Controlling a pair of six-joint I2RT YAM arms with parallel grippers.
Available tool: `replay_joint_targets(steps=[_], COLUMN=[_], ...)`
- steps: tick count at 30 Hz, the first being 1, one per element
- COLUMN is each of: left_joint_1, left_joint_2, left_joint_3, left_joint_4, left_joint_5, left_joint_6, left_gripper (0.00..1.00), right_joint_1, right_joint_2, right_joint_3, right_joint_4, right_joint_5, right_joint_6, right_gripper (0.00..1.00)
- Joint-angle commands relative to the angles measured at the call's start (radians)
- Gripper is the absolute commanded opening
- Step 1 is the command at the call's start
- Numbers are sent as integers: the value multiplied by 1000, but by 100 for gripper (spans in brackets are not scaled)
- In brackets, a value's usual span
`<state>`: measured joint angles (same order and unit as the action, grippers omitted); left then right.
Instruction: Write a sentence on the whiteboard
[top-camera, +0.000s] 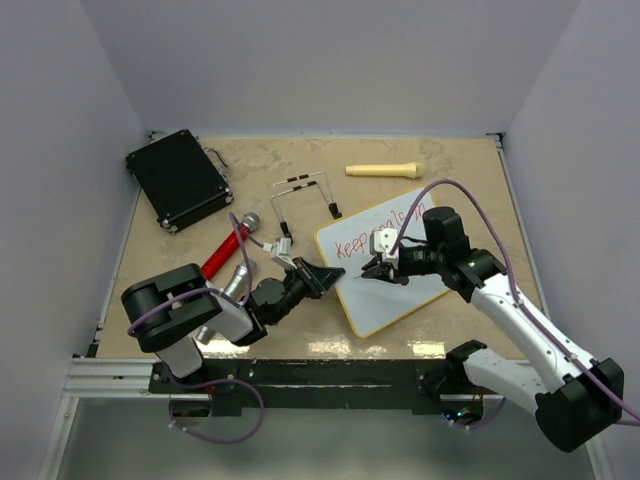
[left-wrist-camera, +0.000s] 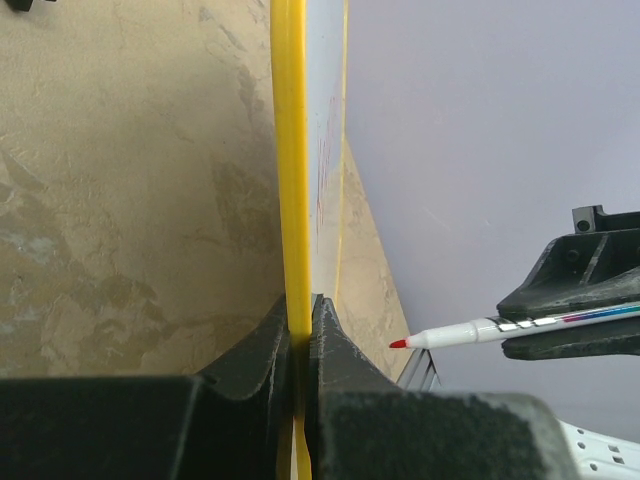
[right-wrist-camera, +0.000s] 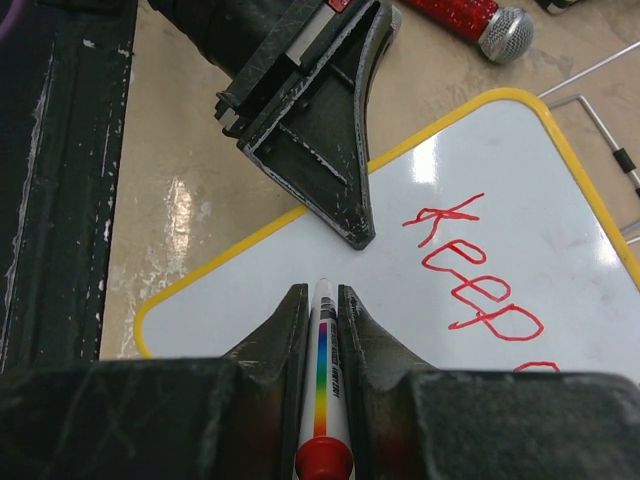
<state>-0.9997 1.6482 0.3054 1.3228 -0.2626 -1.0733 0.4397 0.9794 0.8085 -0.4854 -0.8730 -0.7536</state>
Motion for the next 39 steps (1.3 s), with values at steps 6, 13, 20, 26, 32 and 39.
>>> replay_joint_targets(steps=[6,13,20,26,32,39], left_joint_1=[4,4,4,4,3,3], left_joint_2=[41,41,42,51,51,47], left_joint_3=[26,18,20,17,15,17], left_joint_4=[220,225,233,260,268,266], left_joint_5=[-36,-33,-27,-18,-17,-20], left_joint_6=[69,69,70,82,84,87], left_gripper=[0,0,0,0,0,0], right_joint_1=[54,60,73,80,86,91], right_joint_2=[38,64,85,97,104,108], right_joint_3=[-25,-23,-23,-22,-19,-17], right_joint_4=[128,136,142,151,151,125], right_joint_5=[126,169,180,174,144,115], right_joint_6=[85,94,94,102,99,77], right_gripper=[0,0,0,0,0,0])
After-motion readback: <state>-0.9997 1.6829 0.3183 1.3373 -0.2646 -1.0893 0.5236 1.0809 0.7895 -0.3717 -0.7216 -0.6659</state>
